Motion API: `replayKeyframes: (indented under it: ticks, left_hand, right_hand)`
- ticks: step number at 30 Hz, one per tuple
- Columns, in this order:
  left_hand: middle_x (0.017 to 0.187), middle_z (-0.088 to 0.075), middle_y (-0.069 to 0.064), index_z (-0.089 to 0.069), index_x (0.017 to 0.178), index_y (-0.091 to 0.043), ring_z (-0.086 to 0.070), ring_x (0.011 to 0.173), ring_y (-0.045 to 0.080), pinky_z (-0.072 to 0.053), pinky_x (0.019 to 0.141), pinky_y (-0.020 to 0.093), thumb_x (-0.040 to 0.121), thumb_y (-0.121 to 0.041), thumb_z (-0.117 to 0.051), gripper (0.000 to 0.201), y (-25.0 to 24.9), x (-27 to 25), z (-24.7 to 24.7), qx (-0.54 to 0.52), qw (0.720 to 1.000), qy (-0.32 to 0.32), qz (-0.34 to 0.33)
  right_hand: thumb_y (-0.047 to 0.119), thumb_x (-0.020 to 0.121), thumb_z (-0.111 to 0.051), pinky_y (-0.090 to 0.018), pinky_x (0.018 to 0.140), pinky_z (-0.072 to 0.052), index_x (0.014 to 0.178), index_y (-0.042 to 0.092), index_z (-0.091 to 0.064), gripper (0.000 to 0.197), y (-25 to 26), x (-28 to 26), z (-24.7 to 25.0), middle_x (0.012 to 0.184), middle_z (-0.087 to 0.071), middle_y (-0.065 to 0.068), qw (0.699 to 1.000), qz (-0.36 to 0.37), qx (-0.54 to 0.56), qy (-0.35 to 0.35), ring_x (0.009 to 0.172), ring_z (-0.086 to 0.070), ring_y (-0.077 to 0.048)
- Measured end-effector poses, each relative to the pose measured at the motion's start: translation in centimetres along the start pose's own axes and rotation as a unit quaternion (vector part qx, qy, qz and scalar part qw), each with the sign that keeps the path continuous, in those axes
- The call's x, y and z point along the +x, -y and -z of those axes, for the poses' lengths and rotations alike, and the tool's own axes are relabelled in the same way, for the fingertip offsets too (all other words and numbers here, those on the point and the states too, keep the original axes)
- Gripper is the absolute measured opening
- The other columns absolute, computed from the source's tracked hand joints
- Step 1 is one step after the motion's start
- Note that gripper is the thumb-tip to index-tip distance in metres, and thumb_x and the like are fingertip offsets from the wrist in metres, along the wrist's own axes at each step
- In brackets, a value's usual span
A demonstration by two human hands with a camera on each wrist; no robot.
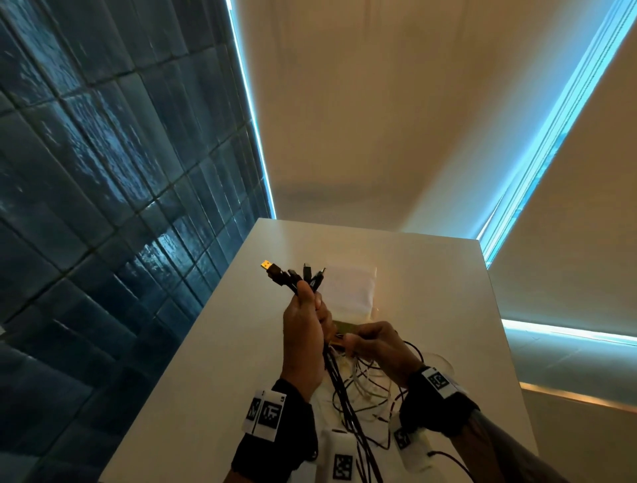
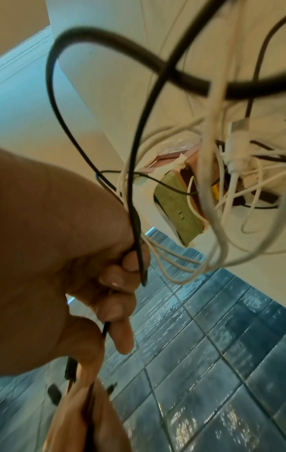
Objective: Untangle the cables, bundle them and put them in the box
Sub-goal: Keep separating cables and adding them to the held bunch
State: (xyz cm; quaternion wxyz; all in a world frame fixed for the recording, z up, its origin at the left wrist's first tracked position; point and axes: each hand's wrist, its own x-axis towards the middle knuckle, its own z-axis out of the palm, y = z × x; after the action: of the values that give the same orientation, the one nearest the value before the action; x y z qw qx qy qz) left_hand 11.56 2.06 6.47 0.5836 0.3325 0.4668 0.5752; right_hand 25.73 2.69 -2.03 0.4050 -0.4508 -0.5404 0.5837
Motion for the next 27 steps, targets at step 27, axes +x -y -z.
replayKeyframes:
  ticks: [27]
  left_hand:
    - [0.060, -0.027, -0.003, -0.044, 0.076, -0.015, -0.020, 0.048, 0.010, -0.011, 0.056, 0.034, 0.103, -0.020, -0.034, 0.029, -3.4, -0.2, 3.2, 0.013, 1.000, 0.020, -0.004]
  right_hand:
    - [0.009, 0.093, -0.058, -0.030, 0.049, -0.022, 0.074, 0.000, -0.062, 0.021, -0.4, 1.5, 3.9, 0.059, -0.037, -0.007, 0.980, -0.087, 0.058, -0.169, 0.046, -0.033, -0.016]
